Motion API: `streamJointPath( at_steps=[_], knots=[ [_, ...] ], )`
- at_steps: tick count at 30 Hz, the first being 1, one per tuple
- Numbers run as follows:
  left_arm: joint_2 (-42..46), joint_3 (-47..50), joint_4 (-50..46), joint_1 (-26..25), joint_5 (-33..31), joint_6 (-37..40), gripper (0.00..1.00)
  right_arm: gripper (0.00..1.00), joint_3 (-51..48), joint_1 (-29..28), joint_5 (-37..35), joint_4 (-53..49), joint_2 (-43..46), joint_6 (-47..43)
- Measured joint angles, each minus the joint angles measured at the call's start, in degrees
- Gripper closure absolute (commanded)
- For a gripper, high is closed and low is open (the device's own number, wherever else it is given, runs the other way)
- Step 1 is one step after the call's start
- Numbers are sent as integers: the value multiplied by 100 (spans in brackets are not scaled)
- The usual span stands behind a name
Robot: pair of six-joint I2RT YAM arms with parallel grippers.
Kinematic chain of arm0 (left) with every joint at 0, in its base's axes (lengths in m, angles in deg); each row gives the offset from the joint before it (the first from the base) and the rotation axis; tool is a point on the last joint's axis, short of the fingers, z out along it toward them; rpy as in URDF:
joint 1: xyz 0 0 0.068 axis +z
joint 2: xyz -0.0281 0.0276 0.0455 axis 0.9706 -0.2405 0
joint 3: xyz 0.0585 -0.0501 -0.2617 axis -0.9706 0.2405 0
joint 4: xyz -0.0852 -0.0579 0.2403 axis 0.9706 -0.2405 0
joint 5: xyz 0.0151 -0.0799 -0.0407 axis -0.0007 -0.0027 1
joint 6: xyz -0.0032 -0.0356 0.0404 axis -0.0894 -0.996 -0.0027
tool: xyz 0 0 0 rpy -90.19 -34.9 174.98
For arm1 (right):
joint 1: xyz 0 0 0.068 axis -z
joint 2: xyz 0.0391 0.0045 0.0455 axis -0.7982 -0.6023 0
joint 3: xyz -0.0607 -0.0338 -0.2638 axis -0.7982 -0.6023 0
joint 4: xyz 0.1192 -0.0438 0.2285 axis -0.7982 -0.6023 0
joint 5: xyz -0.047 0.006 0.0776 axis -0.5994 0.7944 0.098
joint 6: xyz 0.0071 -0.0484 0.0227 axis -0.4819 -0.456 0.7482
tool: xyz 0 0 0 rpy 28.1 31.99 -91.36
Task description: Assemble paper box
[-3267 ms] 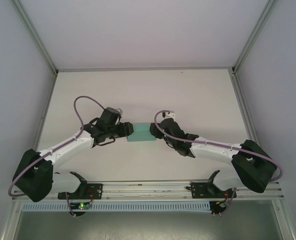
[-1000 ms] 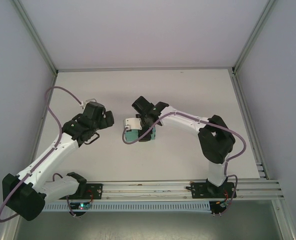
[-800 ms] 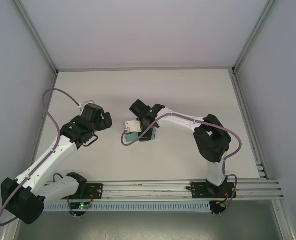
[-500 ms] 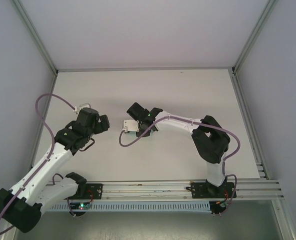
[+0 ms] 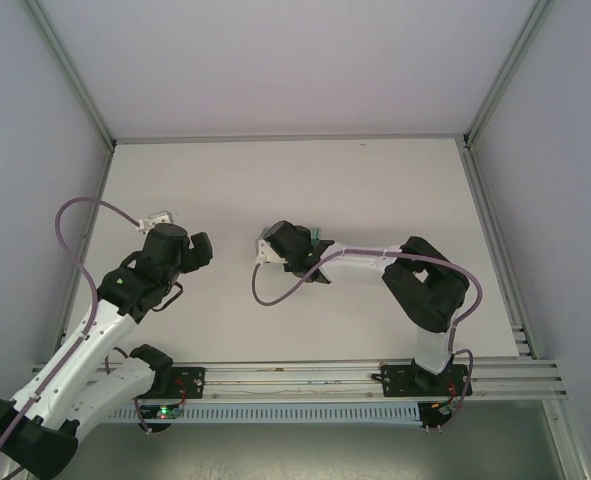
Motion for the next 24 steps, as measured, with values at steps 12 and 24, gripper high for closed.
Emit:
streamJointPath(
  at_steps=[12,24],
  knots=[
    [-136,0,22,0,-7,-28,0,2,-857,-2,533,-177,903,245],
    [-815,39,610,44,-243,376,0,2,-1453,229,1722,-1036,2474,1320]
  ],
)
